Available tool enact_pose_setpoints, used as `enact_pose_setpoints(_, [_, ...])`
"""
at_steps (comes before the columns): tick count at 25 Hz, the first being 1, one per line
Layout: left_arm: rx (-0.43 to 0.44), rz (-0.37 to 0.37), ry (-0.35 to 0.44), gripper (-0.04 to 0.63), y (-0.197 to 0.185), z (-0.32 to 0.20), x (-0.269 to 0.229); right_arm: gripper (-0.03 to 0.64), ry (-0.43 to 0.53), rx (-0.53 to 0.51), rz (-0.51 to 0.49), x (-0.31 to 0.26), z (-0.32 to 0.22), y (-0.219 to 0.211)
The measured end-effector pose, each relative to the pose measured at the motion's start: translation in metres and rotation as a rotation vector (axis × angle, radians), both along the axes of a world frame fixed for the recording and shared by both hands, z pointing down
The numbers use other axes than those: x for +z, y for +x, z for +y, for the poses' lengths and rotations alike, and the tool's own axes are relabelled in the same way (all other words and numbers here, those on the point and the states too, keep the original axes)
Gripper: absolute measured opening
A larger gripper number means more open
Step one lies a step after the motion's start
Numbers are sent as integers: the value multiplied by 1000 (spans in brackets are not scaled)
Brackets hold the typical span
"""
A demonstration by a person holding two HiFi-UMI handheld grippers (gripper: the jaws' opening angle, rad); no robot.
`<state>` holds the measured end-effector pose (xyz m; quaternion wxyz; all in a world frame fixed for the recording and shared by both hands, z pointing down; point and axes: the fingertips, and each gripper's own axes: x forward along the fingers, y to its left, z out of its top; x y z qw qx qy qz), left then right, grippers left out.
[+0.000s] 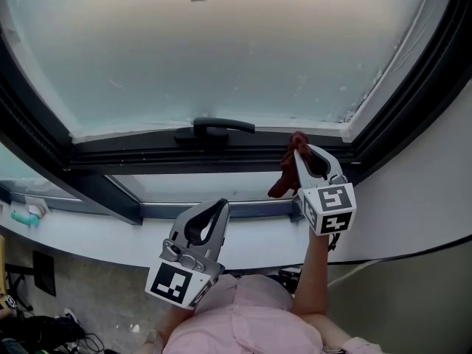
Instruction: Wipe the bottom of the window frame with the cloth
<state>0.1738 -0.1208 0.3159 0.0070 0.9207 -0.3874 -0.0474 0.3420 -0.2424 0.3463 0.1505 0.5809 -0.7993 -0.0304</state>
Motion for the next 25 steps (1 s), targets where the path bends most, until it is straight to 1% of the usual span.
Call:
enact_pose_setpoints(5, [6,0,3,-2,3,1,-2,67,-8,14,-8,0,0,8])
enact_pose_setpoints(25, [-12,10,-4,-2,-6,-4,0,67,-16,106,-32,0,2,44])
